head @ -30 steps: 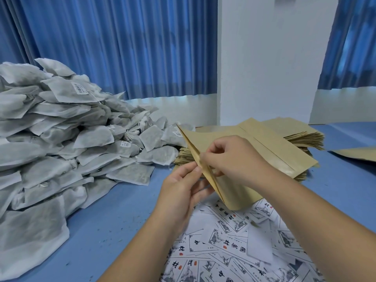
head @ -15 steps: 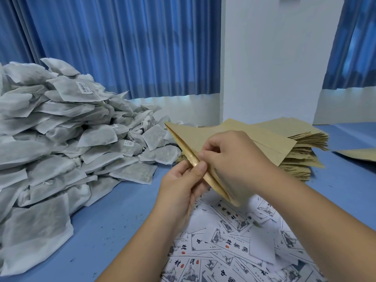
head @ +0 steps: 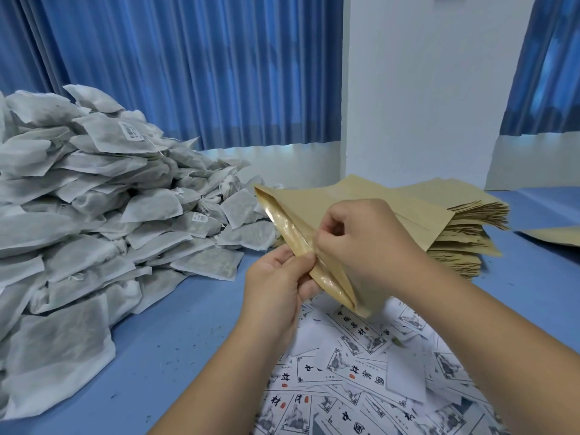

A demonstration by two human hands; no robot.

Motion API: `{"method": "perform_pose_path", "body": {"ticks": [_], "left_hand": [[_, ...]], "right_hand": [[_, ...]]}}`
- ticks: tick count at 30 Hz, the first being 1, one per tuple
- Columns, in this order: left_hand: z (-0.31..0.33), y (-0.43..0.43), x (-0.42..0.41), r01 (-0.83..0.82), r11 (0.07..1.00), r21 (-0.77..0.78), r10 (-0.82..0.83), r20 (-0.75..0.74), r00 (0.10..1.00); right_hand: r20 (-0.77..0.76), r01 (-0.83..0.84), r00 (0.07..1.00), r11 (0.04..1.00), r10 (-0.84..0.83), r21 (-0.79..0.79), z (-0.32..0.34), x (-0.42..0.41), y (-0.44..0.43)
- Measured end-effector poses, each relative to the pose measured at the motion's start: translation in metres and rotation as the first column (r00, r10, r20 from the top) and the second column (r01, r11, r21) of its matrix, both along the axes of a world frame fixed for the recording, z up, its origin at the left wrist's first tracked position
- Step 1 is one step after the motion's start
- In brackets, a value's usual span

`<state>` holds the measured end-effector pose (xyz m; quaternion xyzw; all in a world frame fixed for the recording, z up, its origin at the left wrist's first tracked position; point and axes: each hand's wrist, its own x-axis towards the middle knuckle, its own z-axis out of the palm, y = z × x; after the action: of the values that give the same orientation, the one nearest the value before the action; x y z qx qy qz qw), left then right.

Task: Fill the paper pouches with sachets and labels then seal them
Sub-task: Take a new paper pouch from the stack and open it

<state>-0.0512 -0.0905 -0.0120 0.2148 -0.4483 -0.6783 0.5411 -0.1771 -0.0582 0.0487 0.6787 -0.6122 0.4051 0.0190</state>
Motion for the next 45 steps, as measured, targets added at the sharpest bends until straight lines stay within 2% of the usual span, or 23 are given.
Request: {"method": "perform_pose_path", "body": {"ticks": [2,5,8,11,14,17,19,21,24,27,33,38,41,45], "left_hand": [[0.0,0.0,-0.001,-0.007,1.0,0.01,0.007,-0.03,1.0],[-0.002,0.0,-0.003,-0.079,0.997,0.022,0.08,-0.035,0.996],[-0.003,0.004,-0.007,-0.16,0.986,-0.036,0.163,0.102,0.981],[-0.002,0.009,-0.01,-0.187,0.981,-0.054,0.193,0.155,0.969],[-0.003,0.013,-0.012,-0.19,0.977,-0.096,0.207,0.214,0.955],[-0.002,0.012,-0.012,-0.224,0.97,-0.096,0.241,0.238,0.941],[-0.001,0.01,-0.012,-0.213,0.973,-0.085,0.227,0.221,0.949],[-0.001,0.008,-0.011,-0.205,0.975,-0.08,0.217,0.193,0.957],[-0.002,0.005,-0.01,-0.251,0.957,-0.145,0.28,0.242,0.929],[-0.002,0.008,-0.009,-0.229,0.953,-0.198,0.278,0.273,0.921],[0.0,0.011,-0.008,-0.181,0.969,-0.168,0.217,0.225,0.95],[0.001,0.009,-0.004,-0.205,0.969,-0.135,0.231,0.217,0.948],[0.005,0.013,-0.007,-0.289,0.931,-0.223,0.348,0.305,0.887],[0.01,0.015,-0.003,-0.203,0.952,-0.229,0.284,0.416,0.864]], "right_hand": [[0.026,-0.007,1.0,1.0,0.007,-0.008,0.001,0.001,0.0],[-0.013,-0.018,1.0,1.0,0.019,0.024,0.001,0.01,0.001],[-0.069,-0.001,0.998,0.996,0.007,0.087,-0.003,0.02,0.002],[-0.086,0.043,0.996,0.989,-0.031,0.139,-0.005,0.02,-0.001],[-0.066,-0.019,0.997,0.975,0.034,0.221,-0.003,0.012,-0.001],[-0.146,-0.048,0.985,0.964,0.089,0.261,0.002,0.005,0.002],[-0.197,-0.033,0.977,0.973,0.079,0.228,0.004,0.004,0.004],[-0.316,-0.01,0.946,0.984,0.067,0.179,0.003,0.008,0.005],[-0.474,0.003,0.878,0.991,0.063,0.137,0.001,0.019,0.005],[-0.478,0.003,0.875,0.986,0.079,0.169,0.002,0.018,0.005],[-0.444,-0.003,0.894,0.992,0.058,0.124,0.006,0.013,0.009],[-0.317,-0.009,0.948,1.0,0.017,0.028,0.018,0.007,0.016],[-0.38,0.017,0.925,1.0,-0.024,-0.023,0.017,0.016,0.019],[-0.473,0.012,0.881,1.0,-0.02,-0.02,0.017,0.023,0.02]]}}
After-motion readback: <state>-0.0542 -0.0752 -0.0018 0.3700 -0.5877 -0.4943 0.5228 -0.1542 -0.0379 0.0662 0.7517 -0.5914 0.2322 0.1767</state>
